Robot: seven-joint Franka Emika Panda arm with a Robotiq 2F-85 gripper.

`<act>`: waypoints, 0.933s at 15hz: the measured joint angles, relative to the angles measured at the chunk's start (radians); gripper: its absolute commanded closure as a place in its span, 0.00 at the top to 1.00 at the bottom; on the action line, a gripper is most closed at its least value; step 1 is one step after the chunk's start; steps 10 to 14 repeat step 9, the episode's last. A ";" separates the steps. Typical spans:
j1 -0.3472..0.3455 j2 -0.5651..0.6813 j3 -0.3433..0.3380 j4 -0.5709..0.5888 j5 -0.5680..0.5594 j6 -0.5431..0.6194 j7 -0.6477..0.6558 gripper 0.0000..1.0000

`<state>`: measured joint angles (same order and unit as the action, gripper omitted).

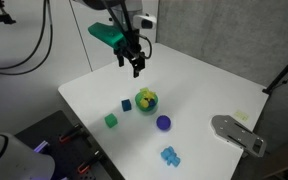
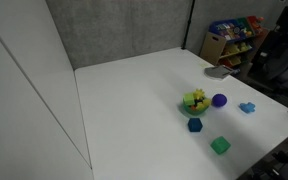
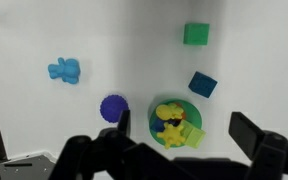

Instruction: Put the round yellow toy in the bowl

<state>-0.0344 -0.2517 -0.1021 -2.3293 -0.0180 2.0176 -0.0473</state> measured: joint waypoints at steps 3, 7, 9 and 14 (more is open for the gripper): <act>-0.008 -0.118 0.000 -0.032 0.000 -0.076 0.029 1.00; -0.014 -0.200 0.000 -0.062 0.000 -0.101 0.049 1.00; -0.015 -0.199 0.000 -0.066 0.000 -0.101 0.049 1.00; -0.015 -0.199 0.000 -0.066 0.000 -0.101 0.049 1.00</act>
